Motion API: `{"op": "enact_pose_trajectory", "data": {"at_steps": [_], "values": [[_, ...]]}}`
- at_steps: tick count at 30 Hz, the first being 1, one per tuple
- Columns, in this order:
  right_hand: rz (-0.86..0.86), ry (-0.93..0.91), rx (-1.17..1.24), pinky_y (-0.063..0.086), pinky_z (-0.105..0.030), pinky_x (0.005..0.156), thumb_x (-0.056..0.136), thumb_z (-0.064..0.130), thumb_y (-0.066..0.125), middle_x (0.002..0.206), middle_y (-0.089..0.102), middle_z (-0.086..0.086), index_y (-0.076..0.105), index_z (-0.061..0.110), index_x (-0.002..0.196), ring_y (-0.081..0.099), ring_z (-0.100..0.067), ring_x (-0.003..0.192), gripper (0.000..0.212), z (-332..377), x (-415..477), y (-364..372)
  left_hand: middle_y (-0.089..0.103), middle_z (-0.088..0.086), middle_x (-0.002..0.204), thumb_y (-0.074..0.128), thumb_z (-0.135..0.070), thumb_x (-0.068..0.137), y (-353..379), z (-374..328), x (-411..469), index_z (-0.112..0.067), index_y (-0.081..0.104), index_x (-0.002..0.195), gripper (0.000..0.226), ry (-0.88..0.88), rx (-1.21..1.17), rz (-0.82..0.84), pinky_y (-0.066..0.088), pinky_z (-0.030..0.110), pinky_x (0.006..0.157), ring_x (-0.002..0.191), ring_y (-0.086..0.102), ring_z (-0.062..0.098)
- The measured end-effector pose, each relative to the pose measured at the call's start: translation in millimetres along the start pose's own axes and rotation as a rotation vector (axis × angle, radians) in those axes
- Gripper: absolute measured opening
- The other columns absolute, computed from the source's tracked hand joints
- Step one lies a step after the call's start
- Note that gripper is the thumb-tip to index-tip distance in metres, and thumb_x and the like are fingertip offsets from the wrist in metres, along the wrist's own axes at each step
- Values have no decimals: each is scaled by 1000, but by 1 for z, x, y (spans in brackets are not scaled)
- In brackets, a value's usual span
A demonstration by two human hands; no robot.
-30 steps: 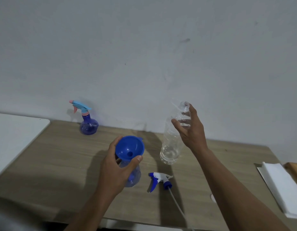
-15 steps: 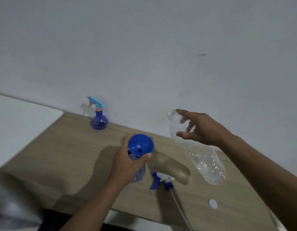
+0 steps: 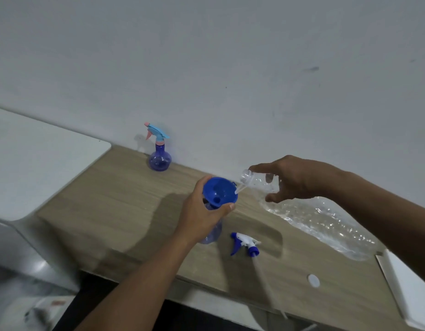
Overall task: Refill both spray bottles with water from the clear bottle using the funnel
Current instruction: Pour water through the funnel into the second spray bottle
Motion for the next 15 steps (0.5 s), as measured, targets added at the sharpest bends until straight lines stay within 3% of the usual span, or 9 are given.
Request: {"op": "enact_pose_trajectory", "data": {"at_steps": [10,15], "values": [[62,-9,-138,47,-27,71,87,51,73,123,61,11,27,48,153,52,3,68,80,14,1,-14,60,-21,123,85,-43,72,0,0,0,-42,45,133,73,10,14,3,55,22,90,114,59,2],[91,-10,-167,55,-31,79,87,49,73,123,63,9,28,49,153,53,4,67,80,16,3,-16,59,-23,122,85,-45,73,0,0,1,-43,44,132,72,17,17,6,54,21,88,114,58,3]]}}
Point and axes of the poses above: each hand's wrist, its own x-axis towards the middle knuckle, its own y-axis out of the palm, z = x × y, the point moved 4 cm from there along x, towards the middle knuckle
